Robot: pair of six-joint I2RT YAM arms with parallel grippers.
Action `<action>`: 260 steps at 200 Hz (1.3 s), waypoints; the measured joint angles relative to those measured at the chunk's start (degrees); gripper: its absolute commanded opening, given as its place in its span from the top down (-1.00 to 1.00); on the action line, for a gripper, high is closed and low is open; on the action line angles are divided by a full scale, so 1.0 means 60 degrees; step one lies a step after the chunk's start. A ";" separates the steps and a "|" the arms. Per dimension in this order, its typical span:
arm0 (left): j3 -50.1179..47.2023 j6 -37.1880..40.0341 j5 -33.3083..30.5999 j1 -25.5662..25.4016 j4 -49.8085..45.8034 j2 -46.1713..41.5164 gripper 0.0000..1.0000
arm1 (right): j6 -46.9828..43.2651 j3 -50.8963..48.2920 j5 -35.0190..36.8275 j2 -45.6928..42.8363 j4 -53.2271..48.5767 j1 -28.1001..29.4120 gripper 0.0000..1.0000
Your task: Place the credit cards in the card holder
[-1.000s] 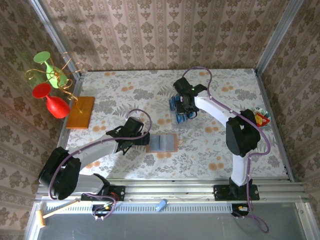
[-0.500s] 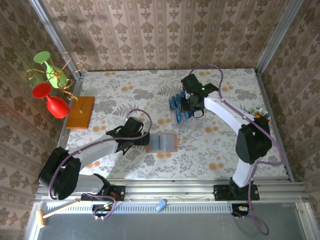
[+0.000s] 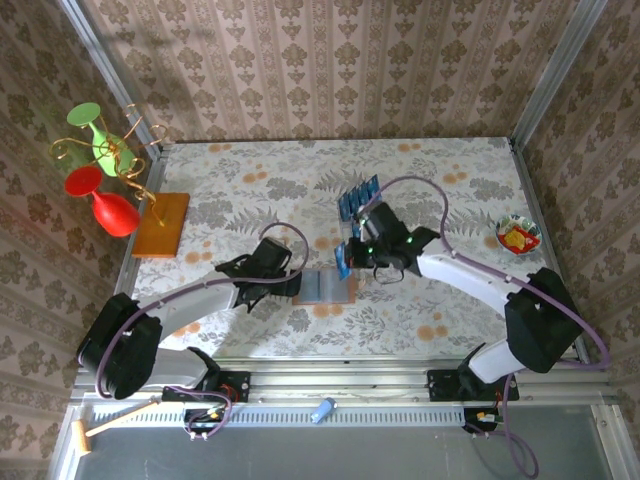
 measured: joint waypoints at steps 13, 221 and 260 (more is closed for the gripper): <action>0.0000 0.0000 -0.0087 -0.0102 -0.0025 0.0095 -1.00 | 0.0342 -0.0488 -0.0011 0.0004 0.0648 0.0310 1.00; 0.0040 0.0011 -0.0477 -0.0455 0.0535 0.0856 -1.00 | 0.1934 -0.2652 -0.0033 0.0426 0.4415 0.0477 1.00; 0.0055 0.0011 -0.0477 -0.0474 0.0601 0.1056 -1.00 | 0.1967 -0.2758 -0.0033 0.0474 0.4484 0.0477 1.00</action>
